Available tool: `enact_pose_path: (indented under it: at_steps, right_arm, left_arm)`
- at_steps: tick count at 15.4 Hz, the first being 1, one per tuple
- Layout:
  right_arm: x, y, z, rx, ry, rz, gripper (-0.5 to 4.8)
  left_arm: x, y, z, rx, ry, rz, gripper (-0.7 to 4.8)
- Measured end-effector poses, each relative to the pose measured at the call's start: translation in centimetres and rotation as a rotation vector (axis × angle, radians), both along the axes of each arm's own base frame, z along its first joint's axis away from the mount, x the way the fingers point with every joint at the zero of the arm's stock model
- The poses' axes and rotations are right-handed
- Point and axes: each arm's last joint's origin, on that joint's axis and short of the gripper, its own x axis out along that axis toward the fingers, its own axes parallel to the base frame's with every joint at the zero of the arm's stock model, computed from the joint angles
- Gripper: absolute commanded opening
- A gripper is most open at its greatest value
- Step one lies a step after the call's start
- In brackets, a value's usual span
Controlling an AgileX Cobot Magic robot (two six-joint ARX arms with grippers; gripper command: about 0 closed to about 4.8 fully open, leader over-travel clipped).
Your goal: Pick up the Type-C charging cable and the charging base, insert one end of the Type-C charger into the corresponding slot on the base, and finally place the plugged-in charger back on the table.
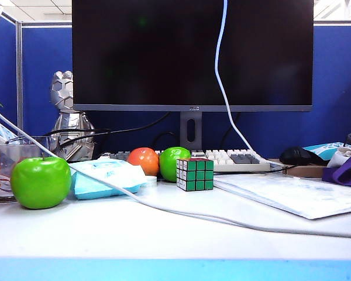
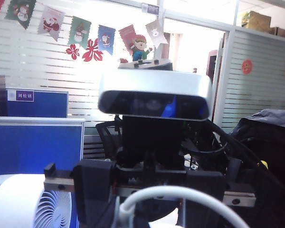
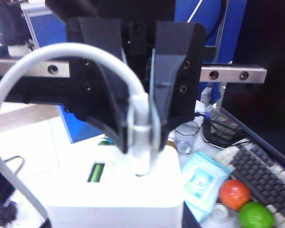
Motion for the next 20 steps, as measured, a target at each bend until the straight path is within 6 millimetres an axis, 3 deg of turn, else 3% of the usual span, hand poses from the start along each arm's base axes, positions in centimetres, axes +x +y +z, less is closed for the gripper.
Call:
enact_pose_path:
  at_steps: [20]
  right_arm:
    - [-0.30,-0.15,0.38,0.021,-0.040,0.001,-0.01]
  left_arm:
    - [-0.45,-0.25,0.24,0.010,-0.031,-0.001,-0.06]
